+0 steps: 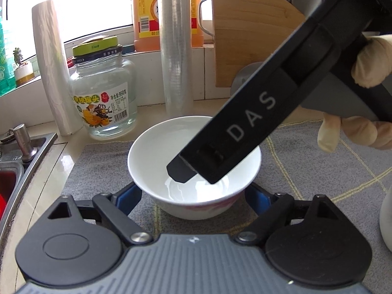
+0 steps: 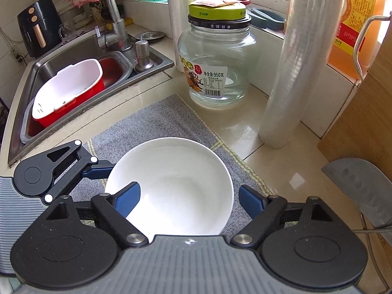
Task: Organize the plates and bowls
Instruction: 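Lift the pink-flower bowl off the towel with the right gripper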
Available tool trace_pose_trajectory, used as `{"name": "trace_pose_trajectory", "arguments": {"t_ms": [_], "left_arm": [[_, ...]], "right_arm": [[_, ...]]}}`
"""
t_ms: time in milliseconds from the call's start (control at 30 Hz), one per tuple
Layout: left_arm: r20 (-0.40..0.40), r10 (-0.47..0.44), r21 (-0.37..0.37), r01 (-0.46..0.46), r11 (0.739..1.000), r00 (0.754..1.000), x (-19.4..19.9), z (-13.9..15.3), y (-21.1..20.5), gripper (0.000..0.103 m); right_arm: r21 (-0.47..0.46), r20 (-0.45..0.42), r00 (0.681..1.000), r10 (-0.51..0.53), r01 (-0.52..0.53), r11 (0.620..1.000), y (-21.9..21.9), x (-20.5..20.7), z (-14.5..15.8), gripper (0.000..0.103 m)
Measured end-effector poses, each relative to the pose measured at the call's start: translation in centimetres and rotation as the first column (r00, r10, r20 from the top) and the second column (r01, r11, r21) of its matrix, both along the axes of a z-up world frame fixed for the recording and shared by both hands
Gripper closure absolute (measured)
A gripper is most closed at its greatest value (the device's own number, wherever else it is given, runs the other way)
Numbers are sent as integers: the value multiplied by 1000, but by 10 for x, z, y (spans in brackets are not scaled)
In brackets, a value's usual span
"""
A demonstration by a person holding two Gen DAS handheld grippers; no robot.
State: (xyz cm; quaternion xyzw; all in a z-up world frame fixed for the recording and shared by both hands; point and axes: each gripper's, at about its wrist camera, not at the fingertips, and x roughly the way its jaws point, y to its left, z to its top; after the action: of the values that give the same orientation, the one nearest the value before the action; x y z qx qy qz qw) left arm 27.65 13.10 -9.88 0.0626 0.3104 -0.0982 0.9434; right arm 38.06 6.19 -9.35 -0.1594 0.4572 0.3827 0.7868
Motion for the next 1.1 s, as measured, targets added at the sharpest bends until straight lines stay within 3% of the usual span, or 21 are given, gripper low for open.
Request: {"name": "trace_pose_trajectory", "arguments": {"t_ms": [200,567,1100], "left_arm": [[1,-4,-2,4,1000,1000,0,0,0,15],[-13,-24,12,24,1000,1000,-3,5,-3,15],[-31,-71,11,72,997,997,-45,51,-10,15]], "right_arm": [[9,-16,1000,13,-13,1000,1,2,-1,19],[28,-34,999,6,-5,1000,-4,-3,4,20],[53,-4,1000,14,-14,999,-27,-50,43,20]]}}
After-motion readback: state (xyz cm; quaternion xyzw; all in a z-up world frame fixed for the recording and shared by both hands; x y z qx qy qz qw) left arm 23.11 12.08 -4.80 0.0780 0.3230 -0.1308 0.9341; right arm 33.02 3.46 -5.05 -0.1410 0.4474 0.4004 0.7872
